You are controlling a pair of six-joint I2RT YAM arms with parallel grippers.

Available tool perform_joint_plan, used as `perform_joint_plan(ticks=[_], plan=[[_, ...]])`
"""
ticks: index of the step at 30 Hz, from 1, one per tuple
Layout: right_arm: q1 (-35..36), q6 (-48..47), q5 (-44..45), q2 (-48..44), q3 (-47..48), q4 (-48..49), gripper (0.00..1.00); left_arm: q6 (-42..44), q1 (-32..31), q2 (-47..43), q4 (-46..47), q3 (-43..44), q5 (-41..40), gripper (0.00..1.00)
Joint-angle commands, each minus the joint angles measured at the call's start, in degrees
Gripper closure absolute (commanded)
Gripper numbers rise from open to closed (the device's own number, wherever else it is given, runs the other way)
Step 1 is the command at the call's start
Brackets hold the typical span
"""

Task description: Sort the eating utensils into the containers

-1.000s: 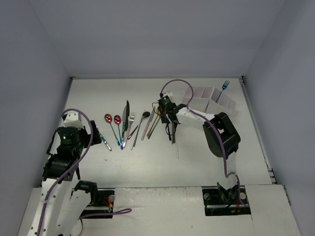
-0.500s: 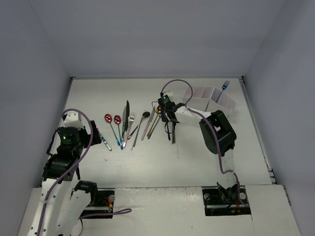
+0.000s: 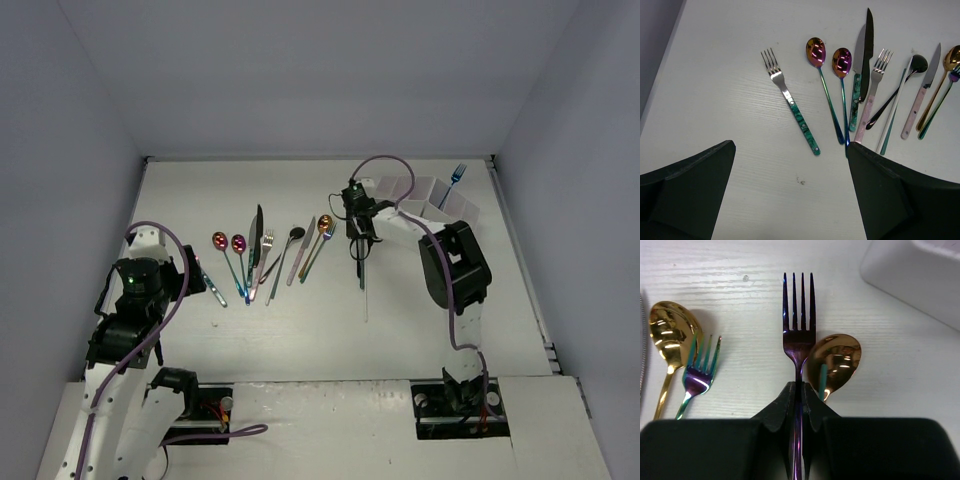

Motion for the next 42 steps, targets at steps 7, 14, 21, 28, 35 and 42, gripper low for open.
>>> perform_joint_plan(ticks=[7,14,21,28,35,42], plan=[[-0.49,-5.75,5.22,-22.65,2.22,6.56,1.00,0.40,-0.14,0.15,3.19,0.93,-1.17,0.07],[-12.36,-13.19,10.15,-34.86,-8.66,23.73,1.00,0.40,-0.12,-0.23,3.11,0.93,-1.20,0.07],[-22.26,-12.51,10.23,-35.93,-13.57,38.17,1.00,0.40,-0.09,-0.32,3.19,0.96,-1.31,0.07],[-26.38,-11.76,10.95,-30.77,-14.84,46.93,1.00,0.42,-0.09,-0.40,3.19,0.93,-1.40,0.07],[-26.92,-12.02,10.78,-23.94,-14.82,52.31,1.00,0.48,-0.12,-0.49,3.19,0.93,-1.43,0.07],[-27.07,-10.96,9.72,-18.85,-16.00,54.65,1.00,0.48,-0.12,-0.23,3.28,0.89,-1.19,0.07]])
